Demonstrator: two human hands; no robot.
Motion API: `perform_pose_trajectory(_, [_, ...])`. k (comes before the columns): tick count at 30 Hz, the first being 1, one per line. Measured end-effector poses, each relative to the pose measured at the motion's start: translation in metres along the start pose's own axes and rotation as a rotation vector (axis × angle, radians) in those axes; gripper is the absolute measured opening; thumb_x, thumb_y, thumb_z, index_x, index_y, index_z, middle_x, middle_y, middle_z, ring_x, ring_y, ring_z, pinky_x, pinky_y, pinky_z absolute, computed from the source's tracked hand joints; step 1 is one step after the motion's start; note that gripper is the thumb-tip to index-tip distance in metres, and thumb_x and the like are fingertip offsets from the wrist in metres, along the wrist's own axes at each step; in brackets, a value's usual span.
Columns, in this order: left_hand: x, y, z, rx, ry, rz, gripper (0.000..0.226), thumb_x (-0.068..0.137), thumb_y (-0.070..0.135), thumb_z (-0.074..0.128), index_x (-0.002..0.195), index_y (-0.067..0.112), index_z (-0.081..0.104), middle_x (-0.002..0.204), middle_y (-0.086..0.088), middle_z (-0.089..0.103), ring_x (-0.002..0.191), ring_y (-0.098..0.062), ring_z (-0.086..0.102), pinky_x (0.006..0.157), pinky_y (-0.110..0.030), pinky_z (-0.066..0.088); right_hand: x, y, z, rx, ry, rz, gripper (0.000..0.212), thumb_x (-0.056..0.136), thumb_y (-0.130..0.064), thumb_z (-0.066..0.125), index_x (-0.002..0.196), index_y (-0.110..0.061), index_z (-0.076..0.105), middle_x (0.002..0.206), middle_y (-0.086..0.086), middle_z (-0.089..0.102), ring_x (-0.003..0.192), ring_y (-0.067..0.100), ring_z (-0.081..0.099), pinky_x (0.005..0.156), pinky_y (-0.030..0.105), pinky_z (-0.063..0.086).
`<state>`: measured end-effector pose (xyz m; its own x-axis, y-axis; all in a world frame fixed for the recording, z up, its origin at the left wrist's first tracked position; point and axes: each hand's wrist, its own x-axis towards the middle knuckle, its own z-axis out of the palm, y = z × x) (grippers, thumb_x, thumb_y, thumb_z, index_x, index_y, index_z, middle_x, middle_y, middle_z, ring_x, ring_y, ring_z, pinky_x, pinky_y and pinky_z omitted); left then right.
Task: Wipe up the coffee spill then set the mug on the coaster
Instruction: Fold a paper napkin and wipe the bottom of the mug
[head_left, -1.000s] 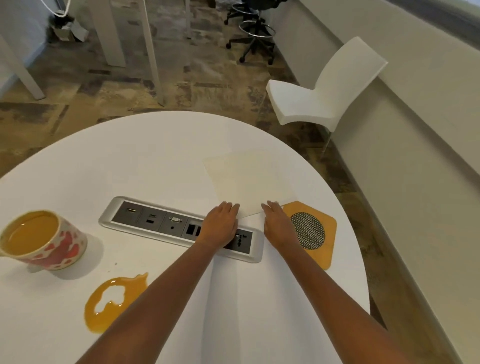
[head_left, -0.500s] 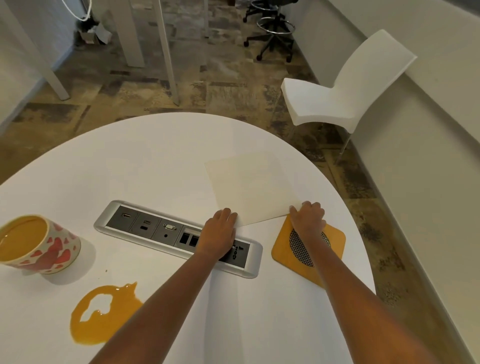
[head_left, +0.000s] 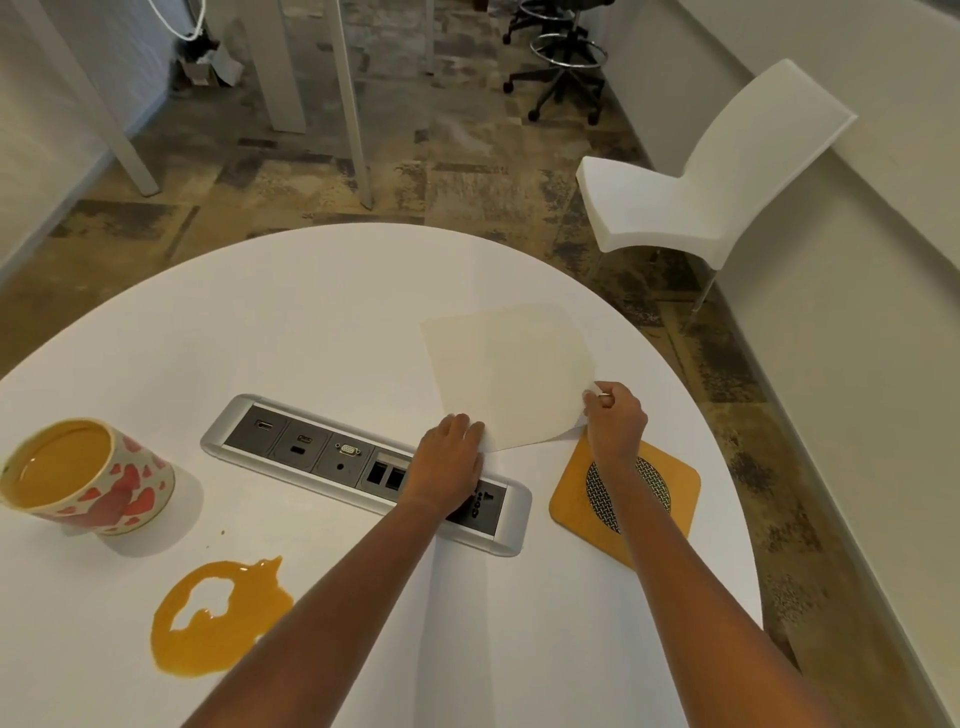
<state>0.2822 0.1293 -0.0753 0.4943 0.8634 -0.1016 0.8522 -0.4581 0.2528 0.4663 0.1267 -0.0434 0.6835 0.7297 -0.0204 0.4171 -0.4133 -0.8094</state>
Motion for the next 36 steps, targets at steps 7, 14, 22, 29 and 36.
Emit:
perform_pose_trajectory(7, [0.007, 0.039, -0.032, -0.387, 0.206, 0.042, 0.047, 0.093, 0.035, 0.043, 0.132, 0.011, 0.039, 0.133, -0.010, 0.049, 0.118, -0.024, 0.050, 0.093, -0.034, 0.043, -0.018, -0.040, -0.011, 0.317, -0.210, 0.077, 0.036, 0.087, -0.013, 0.059, 0.123, -0.008, 0.053, 0.090, 0.010, 0.063, 0.081, 0.018, 0.061, 0.083, 0.033, 0.050])
perform_pose_trajectory(14, [0.011, 0.044, -0.049, -0.566, 0.310, -0.067, 0.029, 0.096, 0.022, 0.039, 0.112, 0.007, 0.058, 0.106, -0.012, 0.066, 0.089, -0.028, 0.061, 0.071, -0.035, 0.046, -0.026, -0.056, -0.021, 0.428, -0.298, 0.034, 0.037, 0.087, -0.013, 0.059, 0.123, -0.009, 0.053, 0.086, 0.008, 0.063, 0.070, 0.008, 0.059, 0.069, 0.019, 0.047])
perform_pose_trajectory(22, [0.009, 0.039, -0.070, -0.556, 0.522, -0.087, 0.026, 0.096, 0.017, 0.038, 0.103, 0.003, 0.059, 0.096, -0.015, 0.066, 0.077, -0.027, 0.060, 0.061, -0.025, 0.036, -0.036, -0.051, -0.026, 0.457, -0.290, 0.085, 0.040, 0.095, -0.029, 0.046, 0.131, -0.014, 0.042, 0.120, 0.010, 0.057, 0.092, 0.016, 0.057, 0.084, 0.030, 0.046])
perform_pose_trajectory(29, [-0.002, 0.042, -0.132, -0.697, 0.714, 0.089, 0.026, 0.093, 0.021, 0.036, 0.088, 0.002, 0.053, 0.059, 0.011, 0.040, 0.048, -0.003, 0.045, 0.045, -0.010, 0.033, -0.041, -0.041, -0.041, 0.467, -0.291, 0.126, 0.050, 0.090, -0.026, 0.055, 0.137, -0.016, 0.038, 0.140, 0.011, 0.045, 0.125, 0.027, 0.047, 0.094, 0.034, 0.044])
perform_pose_trajectory(36, [-0.030, 0.016, -0.164, -0.812, 0.754, 0.130, 0.016, 0.093, 0.021, 0.035, 0.086, 0.013, 0.047, 0.067, 0.009, 0.045, 0.061, 0.003, 0.048, 0.052, -0.012, 0.035, -0.050, -0.044, -0.059, 0.580, -0.421, 0.076, 0.085, 0.075, -0.035, 0.071, 0.143, -0.020, 0.022, 0.146, 0.006, 0.039, 0.133, 0.025, 0.037, 0.111, 0.045, 0.031])
